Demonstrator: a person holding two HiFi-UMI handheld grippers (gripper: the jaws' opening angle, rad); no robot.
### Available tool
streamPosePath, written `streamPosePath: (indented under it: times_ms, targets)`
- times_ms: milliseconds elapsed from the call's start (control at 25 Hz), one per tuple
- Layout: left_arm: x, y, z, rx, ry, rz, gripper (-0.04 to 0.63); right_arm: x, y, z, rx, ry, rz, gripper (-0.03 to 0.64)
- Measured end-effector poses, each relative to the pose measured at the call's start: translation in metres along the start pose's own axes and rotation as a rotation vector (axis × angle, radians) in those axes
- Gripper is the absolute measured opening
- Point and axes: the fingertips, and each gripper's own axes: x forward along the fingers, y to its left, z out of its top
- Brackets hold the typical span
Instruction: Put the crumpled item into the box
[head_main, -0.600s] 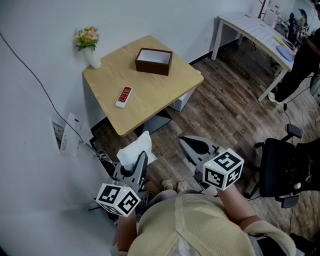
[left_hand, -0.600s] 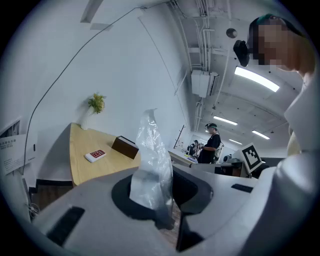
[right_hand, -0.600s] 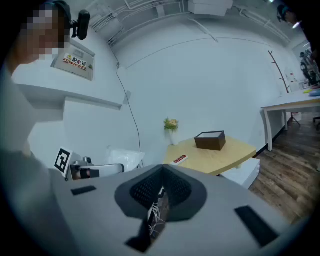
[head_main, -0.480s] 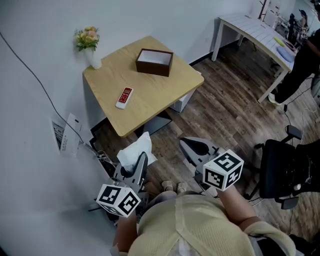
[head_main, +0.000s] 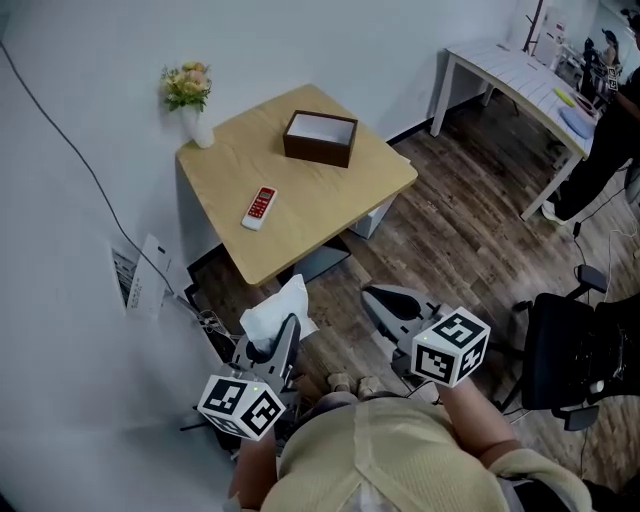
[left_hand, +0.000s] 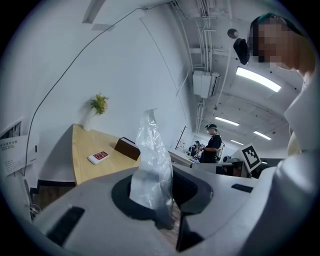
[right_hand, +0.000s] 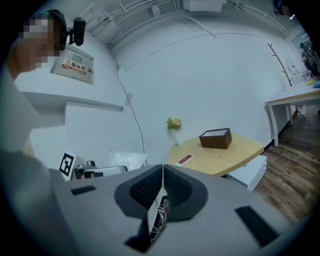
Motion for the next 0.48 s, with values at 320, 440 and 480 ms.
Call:
streamPosePath:
  times_ms: [320, 440, 480]
  targets:
    - [-0.002, 0.008, 0.005, 0.000, -0.016, 0.002, 0.080, 0.012, 0.006, -0.006, -0.012, 0.042, 0.019, 0.032]
    - [-0.004, 0.011, 0.005, 0.002, -0.016, 0.002, 0.080, 0.017, 0.009, -0.005, -0.007, 0.041, 0.024, 0.032]
    - [-0.004, 0.013, 0.005, 0.002, -0.016, 0.003, 0.080, 0.019, 0.010, -0.006, -0.006, 0.043, 0.025, 0.032]
